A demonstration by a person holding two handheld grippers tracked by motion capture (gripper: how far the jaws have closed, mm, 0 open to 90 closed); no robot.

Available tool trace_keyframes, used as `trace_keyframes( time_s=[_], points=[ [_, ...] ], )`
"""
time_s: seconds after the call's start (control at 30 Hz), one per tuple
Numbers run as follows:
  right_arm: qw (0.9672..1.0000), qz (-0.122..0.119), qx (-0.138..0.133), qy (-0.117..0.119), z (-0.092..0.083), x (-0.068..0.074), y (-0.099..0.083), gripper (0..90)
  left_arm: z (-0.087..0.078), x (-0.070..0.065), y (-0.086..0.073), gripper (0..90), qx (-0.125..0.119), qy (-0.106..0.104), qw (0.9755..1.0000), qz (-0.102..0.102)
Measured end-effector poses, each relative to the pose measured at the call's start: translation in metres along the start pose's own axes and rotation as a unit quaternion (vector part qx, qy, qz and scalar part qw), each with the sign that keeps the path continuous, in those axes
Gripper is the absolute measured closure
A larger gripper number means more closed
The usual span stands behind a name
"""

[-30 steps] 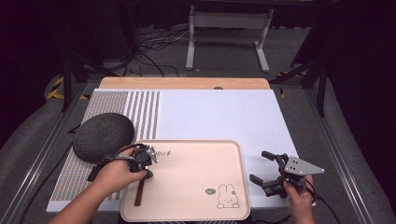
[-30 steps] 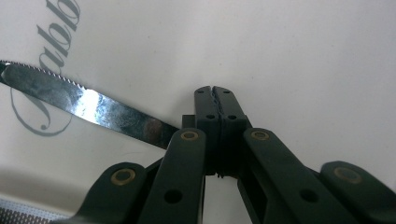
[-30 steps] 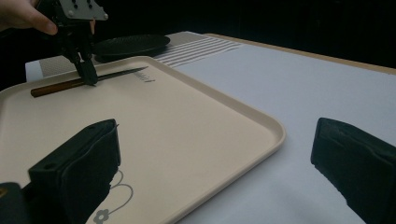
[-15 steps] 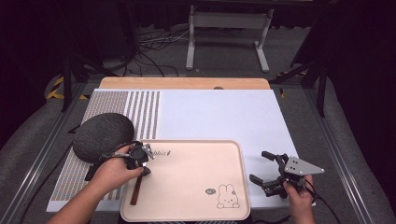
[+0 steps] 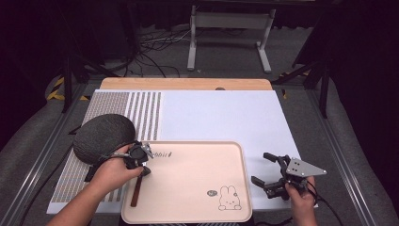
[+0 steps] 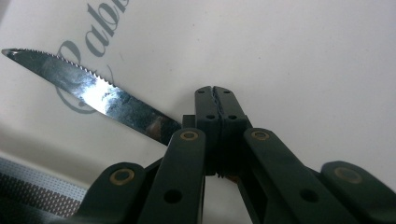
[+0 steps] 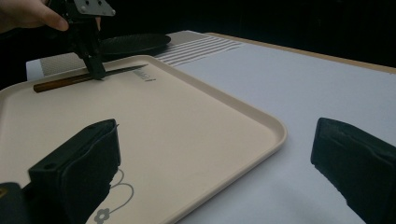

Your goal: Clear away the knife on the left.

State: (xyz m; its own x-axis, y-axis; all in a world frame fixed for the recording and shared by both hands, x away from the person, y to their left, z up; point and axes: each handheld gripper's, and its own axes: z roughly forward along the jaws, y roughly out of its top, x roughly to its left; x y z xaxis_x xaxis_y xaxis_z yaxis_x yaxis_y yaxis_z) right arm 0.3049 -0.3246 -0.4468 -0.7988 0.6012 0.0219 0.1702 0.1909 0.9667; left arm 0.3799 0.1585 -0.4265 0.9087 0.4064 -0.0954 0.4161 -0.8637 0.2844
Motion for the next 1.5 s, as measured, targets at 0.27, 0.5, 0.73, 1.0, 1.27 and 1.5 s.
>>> trace_keyframes(
  time_s=[0.27, 0.5, 0.73, 1.0, 1.27, 1.5],
  points=[
    [1.0, 0.0, 0.002, 0.0, 0.0, 0.0, 0.0, 2.2, -0.001, 0.002, -0.001, 89.4, -0.002, -0.001, 0.9999, -0.011],
    [1.0, 0.0, 0.002, 0.0, 0.0, 0.0, 0.0, 2.2, -0.001, 0.004, -0.002, 89.2, -0.004, 0.0, 0.9999, -0.017],
    [1.0, 0.0, 0.001, 0.0, 0.0, 0.0, 0.0, 2.2, -0.002, 0.004, -0.003, 85.9, -0.007, 0.001, 0.9998, -0.016],
    [1.0, 0.0, 0.003, 0.0, 0.0, 0.0, 0.0, 2.2, -0.013, -0.008, -0.002, 58.2, -0.041, -0.009, 0.9991, -0.009],
    [1.0, 0.001, 0.002, 0.0, 0.0, 0.0, 0.0, 2.2, -0.027, -0.013, -0.006, 21.0, -0.096, 0.012, 0.9953, 0.0],
    [1.0, 0.002, 0.001, 0.0, 0.0, 0.0, 0.0, 2.2, -0.039, -0.012, -0.02, 9.7, -0.19, 0.024, 0.9815, -0.001]
  ],
)
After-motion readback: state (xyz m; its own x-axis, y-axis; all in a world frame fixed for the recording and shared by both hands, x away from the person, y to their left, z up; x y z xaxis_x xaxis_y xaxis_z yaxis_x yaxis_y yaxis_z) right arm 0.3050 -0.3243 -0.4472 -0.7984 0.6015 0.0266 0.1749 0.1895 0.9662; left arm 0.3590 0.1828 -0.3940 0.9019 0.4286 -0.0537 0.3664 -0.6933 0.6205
